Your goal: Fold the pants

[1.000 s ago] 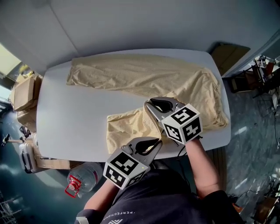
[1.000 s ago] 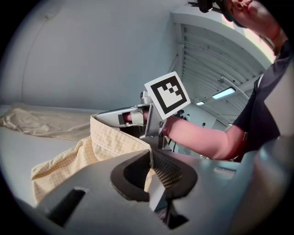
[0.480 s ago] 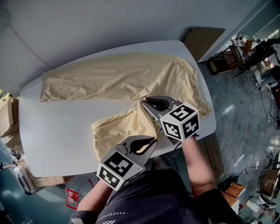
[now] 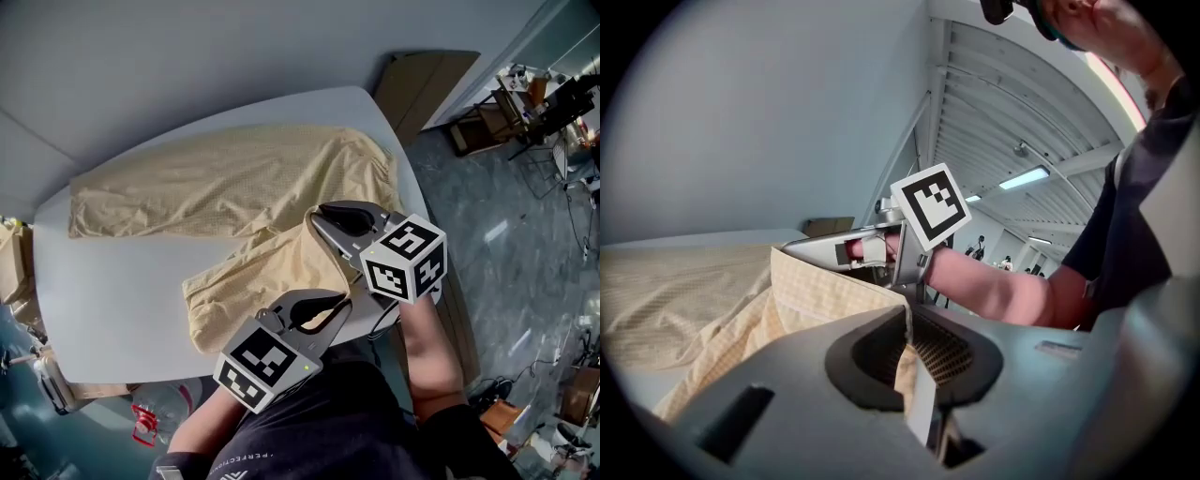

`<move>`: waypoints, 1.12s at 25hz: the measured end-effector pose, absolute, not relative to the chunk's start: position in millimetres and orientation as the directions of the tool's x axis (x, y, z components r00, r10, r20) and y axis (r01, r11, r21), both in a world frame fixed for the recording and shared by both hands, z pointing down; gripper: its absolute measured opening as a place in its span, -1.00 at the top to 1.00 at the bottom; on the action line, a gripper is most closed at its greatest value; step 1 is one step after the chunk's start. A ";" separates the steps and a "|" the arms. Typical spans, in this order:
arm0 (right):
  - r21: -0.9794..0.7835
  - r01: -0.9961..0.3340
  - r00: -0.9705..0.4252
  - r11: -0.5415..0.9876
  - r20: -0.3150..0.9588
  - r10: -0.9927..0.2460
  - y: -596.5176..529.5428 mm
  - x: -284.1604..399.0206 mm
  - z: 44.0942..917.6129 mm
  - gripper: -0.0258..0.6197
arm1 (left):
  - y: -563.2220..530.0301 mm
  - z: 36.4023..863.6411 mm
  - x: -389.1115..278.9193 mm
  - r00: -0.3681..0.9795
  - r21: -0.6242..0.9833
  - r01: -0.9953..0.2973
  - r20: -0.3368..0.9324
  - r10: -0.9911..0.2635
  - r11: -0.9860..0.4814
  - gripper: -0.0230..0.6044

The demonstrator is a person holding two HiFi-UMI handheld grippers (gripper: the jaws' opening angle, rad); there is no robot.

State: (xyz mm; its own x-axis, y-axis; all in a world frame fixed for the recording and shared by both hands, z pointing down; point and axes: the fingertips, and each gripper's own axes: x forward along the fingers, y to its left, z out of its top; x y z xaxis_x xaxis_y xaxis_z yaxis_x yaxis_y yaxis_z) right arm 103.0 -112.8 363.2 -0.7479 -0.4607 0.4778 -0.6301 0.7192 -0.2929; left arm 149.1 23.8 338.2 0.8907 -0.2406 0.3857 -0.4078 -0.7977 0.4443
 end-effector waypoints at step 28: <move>-0.262 -0.623 -0.705 0.737 0.596 -0.384 -161.0 265.5 426.7 0.74 | -24.9 398.7 312.5 0.838 0.462 -0.478 0.494 -0.231 -0.747 0.86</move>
State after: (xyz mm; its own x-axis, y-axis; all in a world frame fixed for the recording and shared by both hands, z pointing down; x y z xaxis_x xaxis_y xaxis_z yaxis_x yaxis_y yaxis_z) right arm 265.5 -161.0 426.7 -0.7047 -0.3844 0.5963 -0.6234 0.7369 -0.2616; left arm 312.5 -24.9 398.7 0.8384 -0.2306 0.4938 -0.4778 -0.7469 0.4624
